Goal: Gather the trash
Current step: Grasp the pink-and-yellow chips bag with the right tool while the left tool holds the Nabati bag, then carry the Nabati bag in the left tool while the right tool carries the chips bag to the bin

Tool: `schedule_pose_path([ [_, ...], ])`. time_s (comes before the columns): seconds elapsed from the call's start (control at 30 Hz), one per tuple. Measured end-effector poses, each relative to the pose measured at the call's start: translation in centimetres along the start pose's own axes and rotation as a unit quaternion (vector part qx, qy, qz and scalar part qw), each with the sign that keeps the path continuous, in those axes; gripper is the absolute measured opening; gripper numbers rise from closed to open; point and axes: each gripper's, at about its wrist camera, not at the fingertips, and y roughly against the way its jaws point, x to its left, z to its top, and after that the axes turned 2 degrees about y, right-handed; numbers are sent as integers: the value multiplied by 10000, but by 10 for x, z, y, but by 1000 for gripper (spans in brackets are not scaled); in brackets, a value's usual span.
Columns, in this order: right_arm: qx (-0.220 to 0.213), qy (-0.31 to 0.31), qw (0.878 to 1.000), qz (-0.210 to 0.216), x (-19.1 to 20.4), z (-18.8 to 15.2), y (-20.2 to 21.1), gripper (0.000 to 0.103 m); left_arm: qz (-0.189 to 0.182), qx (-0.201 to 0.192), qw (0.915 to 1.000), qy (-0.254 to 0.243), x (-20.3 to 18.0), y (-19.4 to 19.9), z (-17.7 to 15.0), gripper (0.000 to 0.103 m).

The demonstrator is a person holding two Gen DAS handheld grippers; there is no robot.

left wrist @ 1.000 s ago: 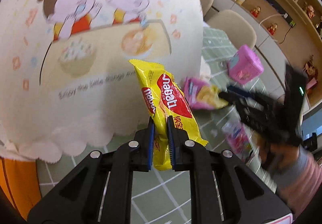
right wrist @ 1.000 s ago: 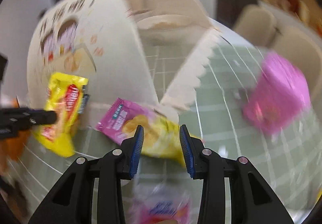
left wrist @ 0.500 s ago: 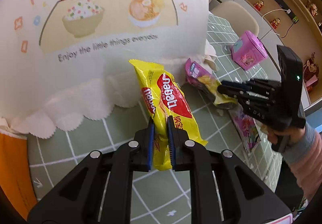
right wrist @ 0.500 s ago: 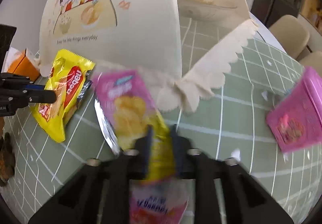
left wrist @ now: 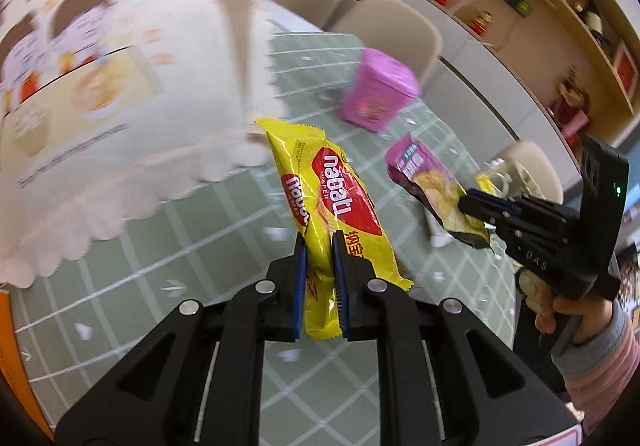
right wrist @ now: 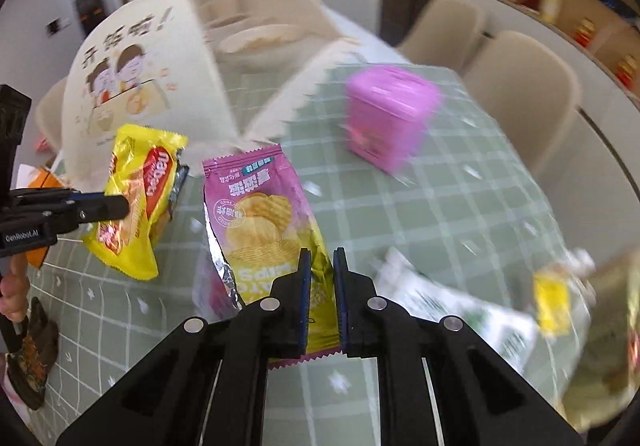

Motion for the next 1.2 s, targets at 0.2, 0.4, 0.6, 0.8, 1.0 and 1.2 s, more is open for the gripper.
schedule_pose_path([
  [0.2, -183, -814, 9958, -369, -54, -46, 43, 12, -251, 115, 9985, -475, -68, -13, -9, 12],
  [0.4, -363, -1103, 9910, -667, -98, -75, 81, 12, -443, 172, 9957, -793, -136, -38, -14, 12],
  [0.6, -572, -1160, 9888, -748, -152, -96, 107, 12, -437, 122, 9945, -946, -199, -55, -14, 12],
  [0.8, -881, -1022, 9881, -734, -218, -108, 129, 12, -361, -66, 9950, -928, -272, -76, -6, 12],
  [1.0, -1093, -996, 9861, -758, -298, -116, 149, 12, -442, -170, 9952, -858, -352, -105, 7, 12],
  [1.2, -879, -1033, 9884, -687, -368, -118, 133, 12, -430, -67, 9965, -715, -407, -142, 15, 12],
])
